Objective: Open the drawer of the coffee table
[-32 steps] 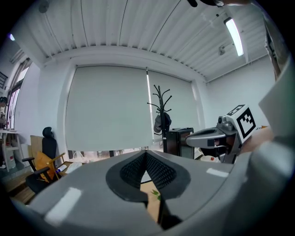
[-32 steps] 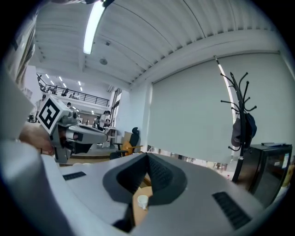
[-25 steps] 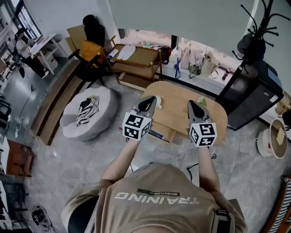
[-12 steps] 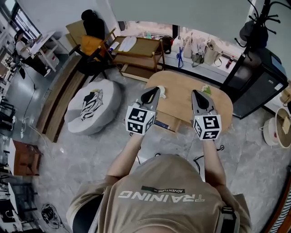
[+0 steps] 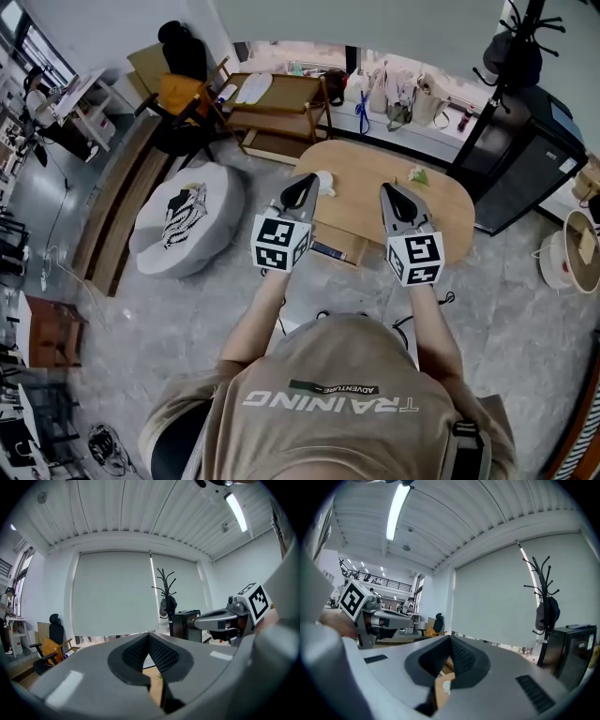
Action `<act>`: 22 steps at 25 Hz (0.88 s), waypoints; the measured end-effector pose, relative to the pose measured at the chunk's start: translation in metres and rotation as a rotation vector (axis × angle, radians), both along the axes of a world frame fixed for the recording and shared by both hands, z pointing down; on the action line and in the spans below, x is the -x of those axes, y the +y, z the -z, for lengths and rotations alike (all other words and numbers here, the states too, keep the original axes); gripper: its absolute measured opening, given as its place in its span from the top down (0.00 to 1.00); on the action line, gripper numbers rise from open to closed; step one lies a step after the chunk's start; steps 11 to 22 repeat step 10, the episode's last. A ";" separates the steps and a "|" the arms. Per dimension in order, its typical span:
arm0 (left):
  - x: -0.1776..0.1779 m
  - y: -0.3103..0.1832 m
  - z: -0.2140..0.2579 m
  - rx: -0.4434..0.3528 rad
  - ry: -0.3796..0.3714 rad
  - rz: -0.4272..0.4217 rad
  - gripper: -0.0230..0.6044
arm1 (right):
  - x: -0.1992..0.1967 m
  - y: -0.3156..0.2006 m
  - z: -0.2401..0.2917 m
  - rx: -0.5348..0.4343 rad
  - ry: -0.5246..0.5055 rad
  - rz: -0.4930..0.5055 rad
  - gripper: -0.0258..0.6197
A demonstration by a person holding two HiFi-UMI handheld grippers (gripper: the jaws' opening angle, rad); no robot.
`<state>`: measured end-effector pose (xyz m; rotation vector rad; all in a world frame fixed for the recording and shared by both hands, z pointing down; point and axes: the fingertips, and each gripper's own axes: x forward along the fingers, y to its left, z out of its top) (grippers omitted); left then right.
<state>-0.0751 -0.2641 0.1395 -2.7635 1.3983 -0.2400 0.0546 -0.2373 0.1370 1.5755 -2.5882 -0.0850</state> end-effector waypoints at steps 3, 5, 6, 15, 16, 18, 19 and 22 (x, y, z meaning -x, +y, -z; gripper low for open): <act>0.003 0.002 -0.003 0.014 0.009 0.009 0.95 | -0.003 0.002 -0.002 0.006 0.008 0.002 0.95; -0.001 0.004 -0.001 0.011 0.016 0.008 0.95 | -0.007 0.002 0.000 0.006 0.008 -0.001 0.95; -0.002 0.005 0.000 0.009 0.020 0.008 0.95 | -0.008 0.002 0.000 0.006 0.008 -0.002 0.95; -0.001 0.007 0.004 -0.008 0.025 0.006 0.95 | -0.004 0.001 0.005 -0.011 0.012 0.007 0.95; -0.001 0.007 0.004 -0.008 0.025 0.006 0.95 | -0.004 0.001 0.005 -0.011 0.012 0.007 0.95; -0.001 0.007 0.004 -0.008 0.025 0.006 0.95 | -0.004 0.001 0.005 -0.011 0.012 0.007 0.95; -0.001 0.007 0.004 -0.008 0.025 0.006 0.95 | -0.004 0.001 0.005 -0.011 0.012 0.007 0.95; -0.001 0.007 0.004 -0.008 0.025 0.006 0.95 | -0.004 0.001 0.005 -0.011 0.012 0.007 0.95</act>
